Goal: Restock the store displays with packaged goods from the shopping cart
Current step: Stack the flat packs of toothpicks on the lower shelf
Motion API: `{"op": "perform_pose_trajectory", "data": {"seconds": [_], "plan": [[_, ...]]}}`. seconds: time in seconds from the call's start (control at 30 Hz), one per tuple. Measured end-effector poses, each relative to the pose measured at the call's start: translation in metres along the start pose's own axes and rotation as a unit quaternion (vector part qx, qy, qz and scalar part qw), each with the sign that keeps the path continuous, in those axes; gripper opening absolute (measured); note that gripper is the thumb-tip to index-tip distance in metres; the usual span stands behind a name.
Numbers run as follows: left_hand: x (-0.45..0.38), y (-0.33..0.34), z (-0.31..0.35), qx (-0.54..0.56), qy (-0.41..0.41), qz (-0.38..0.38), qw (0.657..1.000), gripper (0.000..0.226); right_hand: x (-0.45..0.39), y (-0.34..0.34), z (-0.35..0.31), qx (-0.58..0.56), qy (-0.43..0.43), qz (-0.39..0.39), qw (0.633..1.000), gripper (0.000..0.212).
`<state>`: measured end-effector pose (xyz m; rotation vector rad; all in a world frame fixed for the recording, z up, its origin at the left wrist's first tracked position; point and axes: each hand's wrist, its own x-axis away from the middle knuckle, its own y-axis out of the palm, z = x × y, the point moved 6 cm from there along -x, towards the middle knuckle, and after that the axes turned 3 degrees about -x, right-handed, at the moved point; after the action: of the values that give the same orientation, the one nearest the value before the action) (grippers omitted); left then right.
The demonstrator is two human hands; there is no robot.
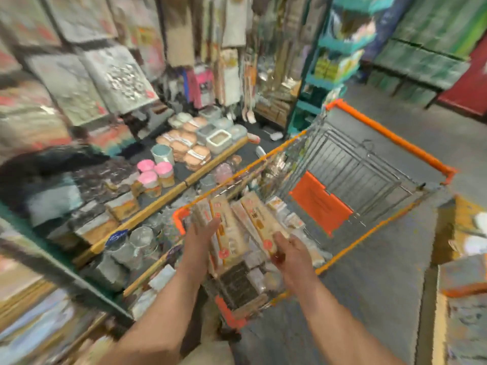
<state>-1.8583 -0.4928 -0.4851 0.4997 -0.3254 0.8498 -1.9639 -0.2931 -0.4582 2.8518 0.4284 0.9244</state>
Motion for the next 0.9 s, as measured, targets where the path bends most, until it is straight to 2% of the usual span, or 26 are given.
{"op": "perform_pose_trajectory", "data": {"seconds": [0.03,0.07,0.17,0.27,0.33,0.53,0.73,0.83,0.9], "plan": [[0.017,-0.011,0.009,0.022,0.014,0.000,1.000,0.050,0.014,0.009,-0.002,0.002,-0.006,-0.016,1.000,0.022],[0.033,-0.020,0.020,0.041,0.027,0.005,0.999,0.043,0.027,0.019,-0.004,0.001,-0.010,-0.030,1.000,0.022],[0.082,-0.061,0.056,0.063,0.081,0.056,0.993,0.063,0.068,0.062,-0.004,0.010,-0.012,-0.111,0.994,0.015],[0.124,-0.108,0.092,0.103,0.141,0.076,0.982,0.044,0.111,0.121,0.000,0.026,-0.025,-0.217,0.975,0.008],[0.151,-0.148,0.113,0.149,0.172,0.118,0.967,0.036,0.144,0.171,0.003,0.050,-0.041,-0.292,0.954,0.015],[0.236,-0.302,0.162,0.211,0.244,0.259,0.910,0.032,0.240,0.321,0.055,0.032,0.020,-0.449,0.893,0.017],[0.302,-0.442,0.201,0.208,0.302,0.339,0.867,0.033,0.311,0.457,0.117,0.098,0.008,-0.505,0.857,0.018],[0.310,-0.497,0.212,0.216,0.293,0.359,0.860,0.035,0.321,0.521,0.133,0.138,-0.045,-0.514,0.845,0.008],[0.306,-0.522,0.220,0.220,0.286,0.352,0.863,0.041,0.321,0.564,0.135,0.167,-0.097,-0.505,0.841,0.013]]}}
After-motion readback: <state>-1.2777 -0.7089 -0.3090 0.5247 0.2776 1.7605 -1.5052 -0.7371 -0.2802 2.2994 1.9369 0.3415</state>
